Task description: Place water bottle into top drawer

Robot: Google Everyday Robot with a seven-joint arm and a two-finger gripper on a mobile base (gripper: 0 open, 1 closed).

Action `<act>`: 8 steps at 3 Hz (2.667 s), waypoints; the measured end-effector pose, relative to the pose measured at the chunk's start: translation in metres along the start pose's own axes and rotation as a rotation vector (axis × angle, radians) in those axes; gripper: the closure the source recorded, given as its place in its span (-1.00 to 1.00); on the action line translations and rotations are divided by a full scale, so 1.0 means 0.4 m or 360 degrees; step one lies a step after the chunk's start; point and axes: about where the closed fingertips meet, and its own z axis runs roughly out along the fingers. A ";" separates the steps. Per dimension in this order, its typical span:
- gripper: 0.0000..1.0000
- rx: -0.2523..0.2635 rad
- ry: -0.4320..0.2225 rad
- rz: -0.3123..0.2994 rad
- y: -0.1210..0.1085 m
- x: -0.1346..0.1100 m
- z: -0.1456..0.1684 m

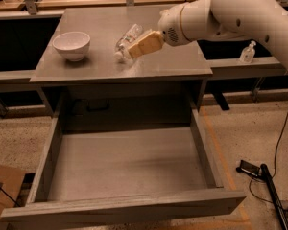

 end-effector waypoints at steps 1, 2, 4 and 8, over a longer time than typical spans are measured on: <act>-1.00 0.0010 -0.0032 0.0044 0.012 0.018 0.035; -1.00 0.0102 -0.0072 0.0075 -0.018 0.014 0.100; -1.00 0.0253 -0.0046 0.0148 -0.078 0.051 0.275; -0.51 0.0417 -0.0171 0.0460 -0.180 0.113 0.456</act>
Offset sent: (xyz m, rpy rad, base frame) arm 0.0685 0.0459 -0.0330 0.0772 -0.0544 -0.1422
